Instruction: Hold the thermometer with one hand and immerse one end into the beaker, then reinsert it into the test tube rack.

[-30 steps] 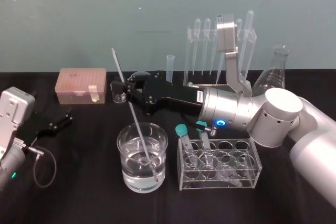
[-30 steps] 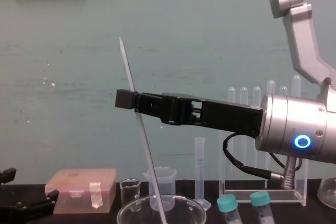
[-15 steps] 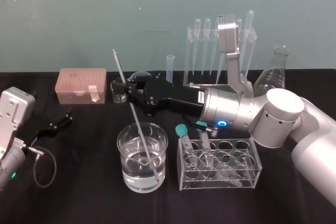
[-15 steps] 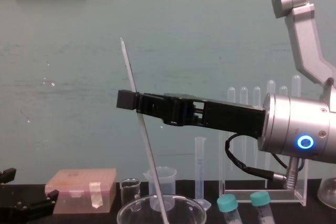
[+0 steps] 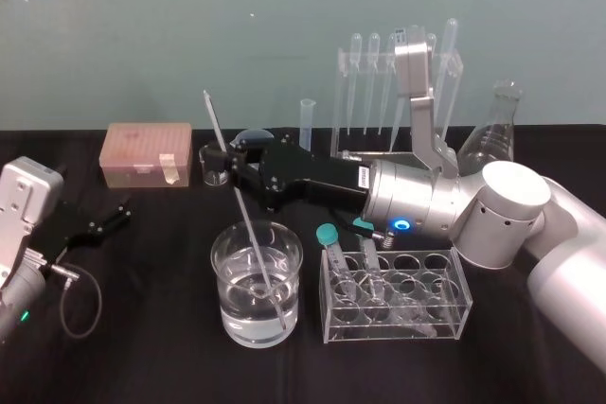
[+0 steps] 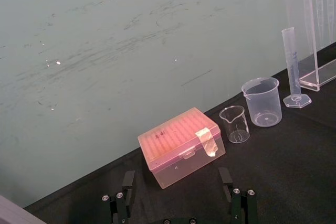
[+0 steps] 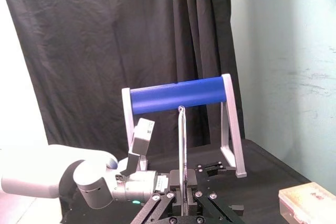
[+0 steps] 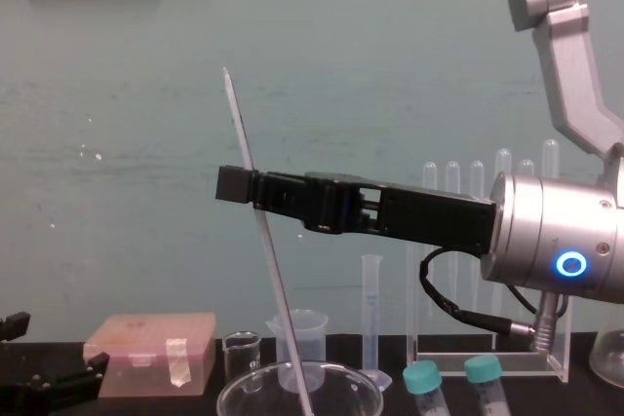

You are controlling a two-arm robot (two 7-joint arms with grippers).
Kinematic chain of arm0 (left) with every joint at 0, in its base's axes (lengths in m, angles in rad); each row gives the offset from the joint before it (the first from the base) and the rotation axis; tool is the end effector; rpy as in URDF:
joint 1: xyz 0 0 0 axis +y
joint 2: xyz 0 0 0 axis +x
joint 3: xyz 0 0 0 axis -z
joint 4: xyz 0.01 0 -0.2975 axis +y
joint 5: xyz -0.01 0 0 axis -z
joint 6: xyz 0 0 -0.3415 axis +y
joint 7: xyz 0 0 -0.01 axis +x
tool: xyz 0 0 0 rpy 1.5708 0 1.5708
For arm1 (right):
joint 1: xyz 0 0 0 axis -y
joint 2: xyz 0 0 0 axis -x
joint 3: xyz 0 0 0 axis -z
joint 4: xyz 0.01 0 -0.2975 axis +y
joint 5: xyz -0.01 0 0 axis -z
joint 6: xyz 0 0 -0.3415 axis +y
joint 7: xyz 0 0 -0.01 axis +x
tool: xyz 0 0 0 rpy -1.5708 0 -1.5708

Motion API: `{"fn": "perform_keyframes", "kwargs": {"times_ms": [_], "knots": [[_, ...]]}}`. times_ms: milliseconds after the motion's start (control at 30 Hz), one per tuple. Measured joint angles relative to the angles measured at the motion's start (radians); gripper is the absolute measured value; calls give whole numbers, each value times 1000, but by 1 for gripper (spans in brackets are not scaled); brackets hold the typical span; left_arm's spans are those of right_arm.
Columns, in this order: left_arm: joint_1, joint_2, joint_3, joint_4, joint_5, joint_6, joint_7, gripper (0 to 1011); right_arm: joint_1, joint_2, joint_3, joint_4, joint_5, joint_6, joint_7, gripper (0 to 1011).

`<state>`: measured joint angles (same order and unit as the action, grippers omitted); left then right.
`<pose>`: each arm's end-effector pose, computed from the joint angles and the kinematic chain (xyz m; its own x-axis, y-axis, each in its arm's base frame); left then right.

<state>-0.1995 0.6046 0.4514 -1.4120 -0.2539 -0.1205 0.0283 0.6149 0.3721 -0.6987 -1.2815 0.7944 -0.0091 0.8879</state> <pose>0.3902 0.0783 -0.3146 0.2923 0.8803 0.3737 -0.9552 0.2873 0.0703 0.4805 0.0580 -0.2236 0.9801 -0.1852 -0.0710 0.1936 0.9713 0.1382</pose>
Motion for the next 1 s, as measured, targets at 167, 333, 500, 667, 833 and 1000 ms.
{"fn": "perform_keyframes", "kwargs": {"times_ms": [167,333,500,667,833,1000], "knots": [[0,0,0,0,0,0,0,1008,-3,2,0,-5,1,1,-4,58],[0,0,0,0,0,0,0,1008,-5,3,-1,-10,2,1,-6,58],[0,0,0,0,0,0,0,1008,-8,6,-2,-16,3,3,-7,58],[0,0,0,0,0,0,0,1008,-9,8,-2,-18,4,4,-9,58],[0,0,0,0,0,0,0,1008,-9,8,-2,-19,4,3,-12,58],[0,0,0,0,0,0,0,1008,-8,7,-2,-18,4,3,-12,58]]}}
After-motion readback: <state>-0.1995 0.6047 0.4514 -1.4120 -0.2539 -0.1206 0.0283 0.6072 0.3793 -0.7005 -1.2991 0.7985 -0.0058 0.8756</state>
